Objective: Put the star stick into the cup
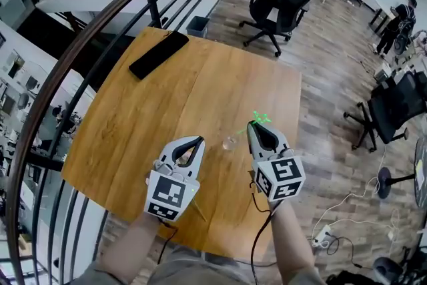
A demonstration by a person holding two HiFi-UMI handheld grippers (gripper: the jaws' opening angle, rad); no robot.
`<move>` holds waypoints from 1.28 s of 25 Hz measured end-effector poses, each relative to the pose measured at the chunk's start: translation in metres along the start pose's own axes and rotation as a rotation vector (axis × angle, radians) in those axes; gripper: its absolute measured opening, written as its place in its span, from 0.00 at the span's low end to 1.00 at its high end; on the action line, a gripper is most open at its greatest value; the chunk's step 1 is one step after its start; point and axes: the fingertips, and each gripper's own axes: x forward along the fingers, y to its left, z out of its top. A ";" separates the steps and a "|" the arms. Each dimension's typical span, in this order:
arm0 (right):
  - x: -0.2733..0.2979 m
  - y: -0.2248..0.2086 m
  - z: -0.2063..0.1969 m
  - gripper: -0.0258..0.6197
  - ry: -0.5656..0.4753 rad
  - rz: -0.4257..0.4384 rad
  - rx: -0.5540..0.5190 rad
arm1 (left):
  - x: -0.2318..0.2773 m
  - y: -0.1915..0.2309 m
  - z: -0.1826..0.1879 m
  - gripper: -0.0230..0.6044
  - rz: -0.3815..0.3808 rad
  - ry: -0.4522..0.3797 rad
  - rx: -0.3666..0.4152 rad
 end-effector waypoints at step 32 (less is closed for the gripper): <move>-0.017 0.005 -0.068 0.26 0.175 0.050 0.112 | 0.006 -0.027 -0.023 0.06 -0.017 0.065 -0.057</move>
